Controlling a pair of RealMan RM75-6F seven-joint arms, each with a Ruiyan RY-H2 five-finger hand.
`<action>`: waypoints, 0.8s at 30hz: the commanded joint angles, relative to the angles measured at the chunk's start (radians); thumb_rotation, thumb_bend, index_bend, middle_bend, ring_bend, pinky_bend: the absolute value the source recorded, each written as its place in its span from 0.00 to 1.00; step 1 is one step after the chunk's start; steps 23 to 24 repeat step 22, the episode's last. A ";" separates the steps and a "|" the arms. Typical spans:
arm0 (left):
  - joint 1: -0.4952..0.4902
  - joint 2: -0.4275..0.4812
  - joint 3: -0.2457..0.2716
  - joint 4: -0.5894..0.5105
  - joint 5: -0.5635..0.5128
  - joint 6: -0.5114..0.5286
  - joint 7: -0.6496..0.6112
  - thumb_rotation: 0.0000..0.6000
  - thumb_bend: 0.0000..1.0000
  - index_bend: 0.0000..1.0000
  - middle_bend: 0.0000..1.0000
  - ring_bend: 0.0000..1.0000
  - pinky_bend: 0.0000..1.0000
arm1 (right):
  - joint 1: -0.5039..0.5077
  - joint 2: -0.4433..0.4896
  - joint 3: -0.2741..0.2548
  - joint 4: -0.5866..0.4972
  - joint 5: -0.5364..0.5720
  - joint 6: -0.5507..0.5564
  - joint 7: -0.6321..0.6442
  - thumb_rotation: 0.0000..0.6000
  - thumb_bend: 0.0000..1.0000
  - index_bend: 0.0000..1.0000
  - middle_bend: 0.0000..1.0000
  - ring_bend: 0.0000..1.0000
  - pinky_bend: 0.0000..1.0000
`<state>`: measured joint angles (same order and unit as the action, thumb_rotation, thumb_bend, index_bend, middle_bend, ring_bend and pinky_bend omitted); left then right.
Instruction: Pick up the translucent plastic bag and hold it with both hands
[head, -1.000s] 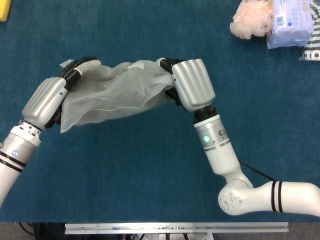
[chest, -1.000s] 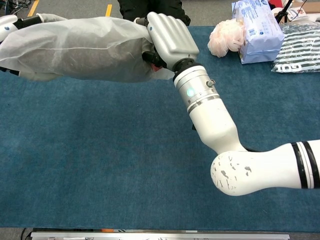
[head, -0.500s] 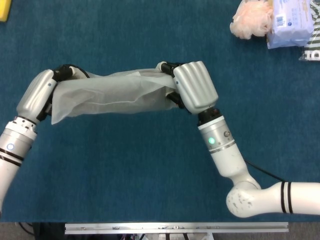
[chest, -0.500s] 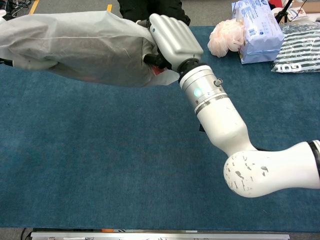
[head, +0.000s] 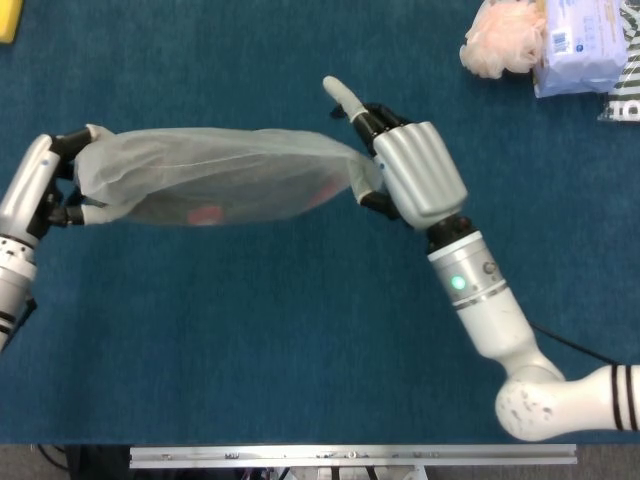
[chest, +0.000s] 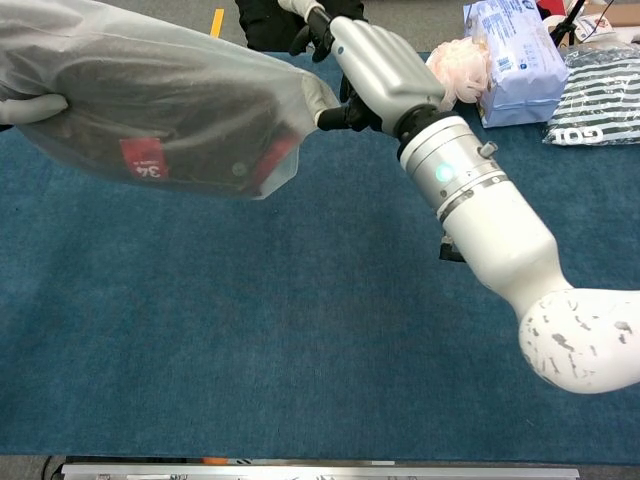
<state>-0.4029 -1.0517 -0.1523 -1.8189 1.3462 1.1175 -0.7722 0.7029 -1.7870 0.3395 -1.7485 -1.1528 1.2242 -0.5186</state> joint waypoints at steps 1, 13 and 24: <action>0.011 0.009 0.000 0.006 0.008 0.010 -0.015 1.00 0.25 0.71 0.73 0.66 0.78 | -0.025 0.071 -0.021 -0.065 -0.021 0.010 -0.008 1.00 0.40 0.00 0.16 0.15 0.39; 0.045 0.038 -0.003 0.003 0.041 0.043 -0.090 1.00 0.25 0.71 0.72 0.66 0.78 | -0.160 0.351 -0.138 -0.199 -0.157 0.086 0.042 1.00 0.38 0.00 0.15 0.14 0.39; 0.062 0.067 -0.011 -0.029 0.072 0.077 -0.141 1.00 0.25 0.71 0.72 0.66 0.78 | -0.271 0.507 -0.209 -0.197 -0.269 0.171 0.162 1.00 0.38 0.00 0.15 0.14 0.39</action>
